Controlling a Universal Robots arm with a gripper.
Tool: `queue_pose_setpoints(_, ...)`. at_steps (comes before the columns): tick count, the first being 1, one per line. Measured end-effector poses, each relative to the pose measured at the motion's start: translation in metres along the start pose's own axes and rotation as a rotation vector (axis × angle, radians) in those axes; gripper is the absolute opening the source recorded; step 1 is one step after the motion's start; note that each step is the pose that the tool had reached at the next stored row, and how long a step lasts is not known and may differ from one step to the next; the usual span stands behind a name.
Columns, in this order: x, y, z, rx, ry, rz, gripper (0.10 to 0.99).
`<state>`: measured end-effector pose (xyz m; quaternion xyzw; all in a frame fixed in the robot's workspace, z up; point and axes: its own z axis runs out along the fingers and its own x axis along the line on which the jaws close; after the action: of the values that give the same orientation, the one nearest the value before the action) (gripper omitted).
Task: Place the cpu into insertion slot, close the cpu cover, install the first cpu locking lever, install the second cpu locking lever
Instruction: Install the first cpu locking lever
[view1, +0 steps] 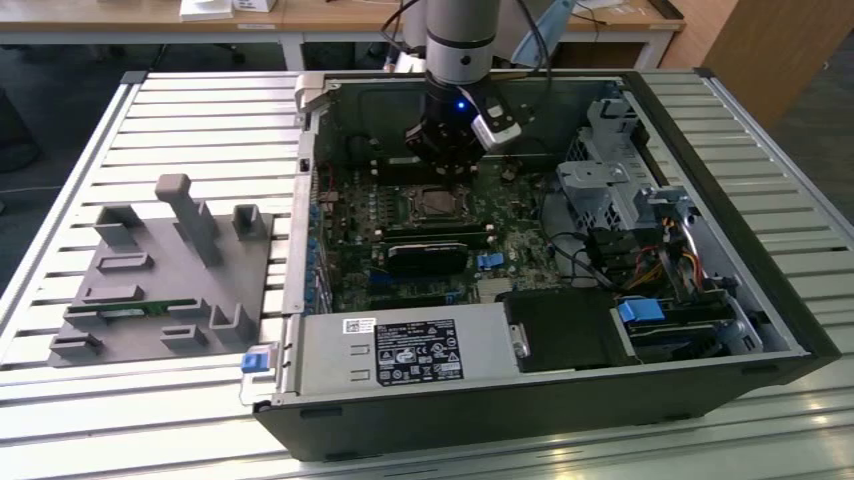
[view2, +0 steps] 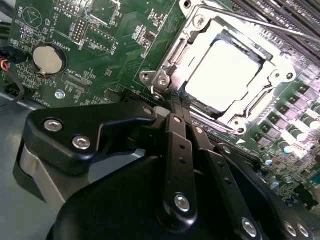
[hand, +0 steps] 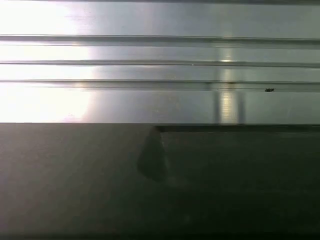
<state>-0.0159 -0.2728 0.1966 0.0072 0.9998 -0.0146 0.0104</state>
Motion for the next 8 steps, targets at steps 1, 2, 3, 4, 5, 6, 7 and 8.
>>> queue_pose_setpoints(1,-0.0001,0.0004,0.0001,0.000,-0.0001,0.000,0.106)
queue_pose_setpoints(2,-0.0001,0.0006,0.0001,0.000,-0.0001,0.000,0.106)
queue_pose_setpoints(3,-0.0001,0.0007,0.0000,0.000,0.0000,0.000,0.106)
queue_pose_setpoints(4,-0.0001,0.0008,0.0000,-0.001,0.0001,0.000,0.106)
queue_pose_setpoints(5,-0.0001,0.0009,0.0001,-0.002,0.0000,0.000,0.106)
queue_pose_setpoints(6,-0.0001,0.0010,0.0001,-0.003,0.0000,0.000,0.106)
queue_pose_setpoints(7,-0.0001,0.0011,0.0001,-0.004,0.0000,0.000,0.106)
queue_pose_setpoints(8,-0.0001,0.0012,-0.0003,-0.005,-0.0002,0.000,0.106)
